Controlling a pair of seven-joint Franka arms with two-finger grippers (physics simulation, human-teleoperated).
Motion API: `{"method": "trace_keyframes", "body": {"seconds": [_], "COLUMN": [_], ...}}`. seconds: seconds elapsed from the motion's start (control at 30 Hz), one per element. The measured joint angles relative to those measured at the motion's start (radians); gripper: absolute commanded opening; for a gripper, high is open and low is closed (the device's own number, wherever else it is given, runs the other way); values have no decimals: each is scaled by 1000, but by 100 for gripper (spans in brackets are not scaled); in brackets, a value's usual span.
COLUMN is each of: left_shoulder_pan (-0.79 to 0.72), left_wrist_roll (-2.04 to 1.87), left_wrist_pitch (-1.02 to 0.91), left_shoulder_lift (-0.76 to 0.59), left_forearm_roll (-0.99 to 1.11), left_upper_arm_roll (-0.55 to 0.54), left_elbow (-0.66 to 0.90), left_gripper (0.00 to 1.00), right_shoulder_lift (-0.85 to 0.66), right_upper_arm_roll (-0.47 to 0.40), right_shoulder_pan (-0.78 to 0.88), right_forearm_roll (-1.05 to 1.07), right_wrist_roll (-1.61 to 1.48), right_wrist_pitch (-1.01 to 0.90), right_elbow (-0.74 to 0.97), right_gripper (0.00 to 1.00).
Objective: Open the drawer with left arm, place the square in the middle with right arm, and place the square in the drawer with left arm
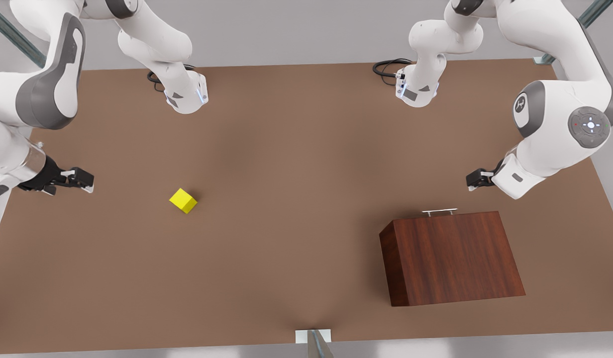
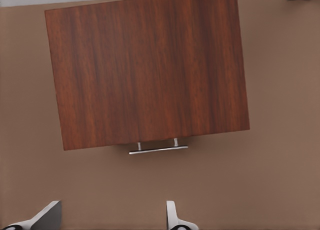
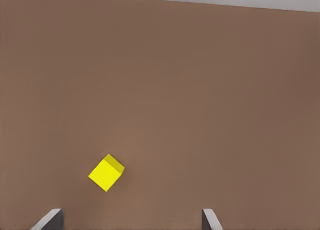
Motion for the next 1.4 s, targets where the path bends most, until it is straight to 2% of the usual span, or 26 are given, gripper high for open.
{"method": "trace_keyframes", "body": {"seconds": [0.07,0.13,0.17,0.23,0.3,0.37,0.43,0.5,0.67,0.77,0.83,1.4], "left_shoulder_pan": [2,-1,-1,0,1,-27,-78,-61,-69,-61,-52,-60], "left_wrist_roll": [-101,-461,-623,-935,-1147,-1214,-1226,-1228,-1231,-1234,-1276,-1283], "left_wrist_pitch": [27,188,212,408,589,723,769,857,919,962,1070,1156], "left_shoulder_lift": [-37,-161,-183,-252,-286,-326,-322,-319,-298,-288,-284,-150], "left_forearm_roll": [3,5,4,-13,-27,-37,-44,-54,-132,-211,-257,-350], "left_upper_arm_roll": [1,6,8,8,8,8,7,7,8,12,14,14], "left_elbow": [-55,-261,-299,-461,-570,-701,-769,-853,-882,-893,-953,-954], "left_gripper": [100,100,100,100,100,100,100,100,100,100,100,100], "right_shoulder_lift": [-7,-12,-7,-52,-71,-89,-100,-103,-111,-58,-25,23], "right_upper_arm_roll": [-1,2,4,-1,0,1,3,0,4,5,5,5], "right_shoulder_pan": [2,34,62,48,44,59,62,64,59,128,136,163], "right_forearm_roll": [0,4,7,7,13,14,15,20,21,23,23,37], "right_wrist_roll": [-1,-2,-9,-79,-184,-261,-410,-575,-831,-833,-831,-769], "right_wrist_pitch": [9,28,31,151,200,260,334,396,693,808,838,1008], "right_elbow": [-35,-75,-96,-259,-348,-435,-520,-595,-842,-859,-861,-976], "right_gripper": [100,100,100,100,100,100,100,100,100,100,100,100]}}
